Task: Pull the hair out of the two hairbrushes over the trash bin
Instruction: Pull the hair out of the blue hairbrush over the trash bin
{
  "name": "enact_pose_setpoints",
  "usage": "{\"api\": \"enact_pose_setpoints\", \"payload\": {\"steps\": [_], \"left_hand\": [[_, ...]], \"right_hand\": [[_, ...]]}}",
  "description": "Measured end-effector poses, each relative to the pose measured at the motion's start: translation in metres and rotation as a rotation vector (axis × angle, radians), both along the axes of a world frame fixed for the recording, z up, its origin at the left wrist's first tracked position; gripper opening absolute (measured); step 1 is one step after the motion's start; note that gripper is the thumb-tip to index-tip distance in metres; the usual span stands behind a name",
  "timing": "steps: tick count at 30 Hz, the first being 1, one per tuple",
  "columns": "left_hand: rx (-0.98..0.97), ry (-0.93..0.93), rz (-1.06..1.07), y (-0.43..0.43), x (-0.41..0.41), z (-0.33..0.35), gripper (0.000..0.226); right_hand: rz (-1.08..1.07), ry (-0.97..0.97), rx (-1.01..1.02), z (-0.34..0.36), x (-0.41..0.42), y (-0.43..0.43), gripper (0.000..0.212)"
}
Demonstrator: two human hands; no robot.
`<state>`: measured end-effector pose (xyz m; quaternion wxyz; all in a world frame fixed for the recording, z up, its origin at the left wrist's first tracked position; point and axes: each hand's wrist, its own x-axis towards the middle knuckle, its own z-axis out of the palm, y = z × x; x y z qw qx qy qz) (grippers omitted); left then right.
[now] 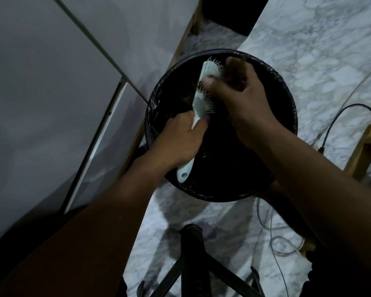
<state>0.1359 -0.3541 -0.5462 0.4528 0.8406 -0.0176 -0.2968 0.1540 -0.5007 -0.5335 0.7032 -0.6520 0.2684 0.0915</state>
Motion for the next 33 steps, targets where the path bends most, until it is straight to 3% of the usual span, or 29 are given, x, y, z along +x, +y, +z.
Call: {"api": "enact_pose_setpoints", "payload": {"steps": [4,10,13,17,20,23,27,33], "left_hand": [[0.044,-0.016,-0.015,0.0009,-0.0004,-0.0006,0.038],[0.024,-0.010,0.004,0.0008,0.0018,-0.0017,0.045],[0.013,-0.010,0.035,0.0024,0.0032,-0.0028,0.041],[0.038,-0.014,0.039,0.0029,0.0027,-0.0032,0.044],[0.045,-0.026,0.010,0.0030,0.0021,-0.0034,0.042],[0.028,-0.019,-0.005,0.0022,0.0013,-0.0024,0.043],[0.001,0.003,0.017,0.0004,0.0025,0.0000,0.046],[-0.046,0.033,0.103,0.0011,0.0072,0.0016,0.041]], "right_hand": [[-0.004,-0.045,-0.182,-0.0071,-0.0023,-0.0026,0.030],[-0.199,0.109,0.130,-0.0074,-0.0013,-0.0042,0.010],[-0.262,0.186,0.298,-0.0075,0.0020,-0.0045,0.015],[-0.204,0.171,0.359,-0.0035,0.0038,-0.0050,0.012],[-0.068,0.074,0.168,-0.0021,0.0006,-0.0032,0.030],[-0.063,0.048,0.022,-0.0012,-0.0021,-0.0014,0.015],[-0.163,0.097,0.095,-0.0024,-0.0012,-0.0028,0.006],[-0.263,0.174,0.306,-0.0021,0.0021,-0.0007,0.011]]}}
